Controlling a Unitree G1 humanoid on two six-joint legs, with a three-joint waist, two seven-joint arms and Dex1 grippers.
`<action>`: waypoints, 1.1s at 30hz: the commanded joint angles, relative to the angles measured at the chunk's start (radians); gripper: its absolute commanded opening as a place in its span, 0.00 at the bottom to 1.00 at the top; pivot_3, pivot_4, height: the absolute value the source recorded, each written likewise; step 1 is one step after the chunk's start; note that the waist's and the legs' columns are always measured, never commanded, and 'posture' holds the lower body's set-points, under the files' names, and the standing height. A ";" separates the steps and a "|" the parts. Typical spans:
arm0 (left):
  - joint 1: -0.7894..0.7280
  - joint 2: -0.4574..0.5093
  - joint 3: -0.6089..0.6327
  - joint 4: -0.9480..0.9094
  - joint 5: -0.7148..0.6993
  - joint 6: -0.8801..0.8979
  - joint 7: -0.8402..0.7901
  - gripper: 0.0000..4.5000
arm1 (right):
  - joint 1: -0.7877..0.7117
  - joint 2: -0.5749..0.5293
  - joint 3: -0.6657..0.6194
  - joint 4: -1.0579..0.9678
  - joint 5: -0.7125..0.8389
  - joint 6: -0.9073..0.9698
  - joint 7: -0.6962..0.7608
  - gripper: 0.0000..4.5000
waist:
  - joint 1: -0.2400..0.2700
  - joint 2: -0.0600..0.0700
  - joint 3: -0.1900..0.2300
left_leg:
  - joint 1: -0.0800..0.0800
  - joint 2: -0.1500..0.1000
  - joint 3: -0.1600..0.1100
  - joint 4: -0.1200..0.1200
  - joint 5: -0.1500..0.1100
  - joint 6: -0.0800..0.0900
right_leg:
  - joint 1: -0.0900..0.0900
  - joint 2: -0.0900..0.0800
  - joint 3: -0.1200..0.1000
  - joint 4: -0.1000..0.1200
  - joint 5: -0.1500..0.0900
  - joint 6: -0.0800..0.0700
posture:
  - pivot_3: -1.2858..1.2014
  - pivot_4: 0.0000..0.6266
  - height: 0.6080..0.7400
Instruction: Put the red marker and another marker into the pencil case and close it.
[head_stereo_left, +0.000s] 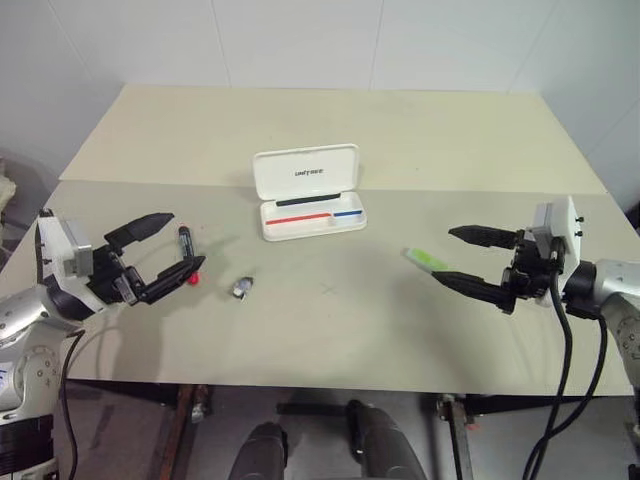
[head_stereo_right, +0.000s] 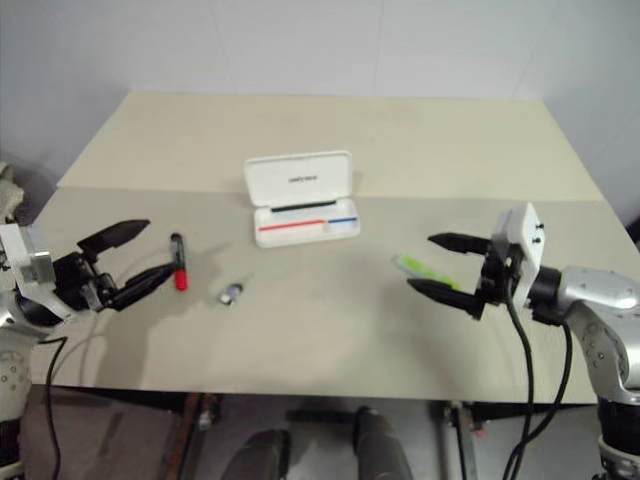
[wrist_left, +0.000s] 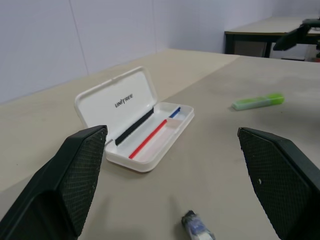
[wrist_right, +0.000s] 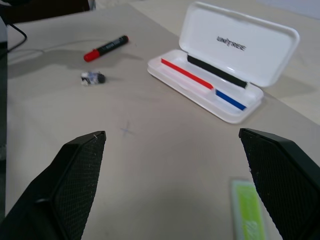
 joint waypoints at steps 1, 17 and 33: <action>-0.036 0.027 0.002 0.009 0.007 -0.005 -0.018 0.99 | 0.013 0.031 -0.017 -0.049 0.021 -0.036 -0.027 1.00 | 0.000 0.000 0.000 | 0.000 0.001 0.000 0.000 0.000 0.000 | 0.000 0.000 0.000 0.000 0.000 0.000 | 0.52 0.24 1.00; -0.158 0.043 -0.068 0.119 0.084 -0.020 -0.054 0.99 | 0.008 0.105 0.070 -0.110 0.035 -0.044 -0.089 1.00 | -0.002 0.000 0.000 | 0.002 0.007 0.003 0.000 -0.001 -0.001 | -0.001 0.008 0.002 0.000 0.003 -0.004 | 0.52 0.24 1.00; -0.654 -0.087 -0.374 0.740 0.314 -0.242 -0.340 0.99 | 0.109 0.122 0.115 -0.216 0.015 -0.065 -0.143 1.00 | -0.001 -0.001 0.000 | 0.001 0.006 0.003 0.000 -0.001 -0.001 | -0.001 0.008 0.002 -0.001 0.007 0.003 | 0.52 0.24 1.00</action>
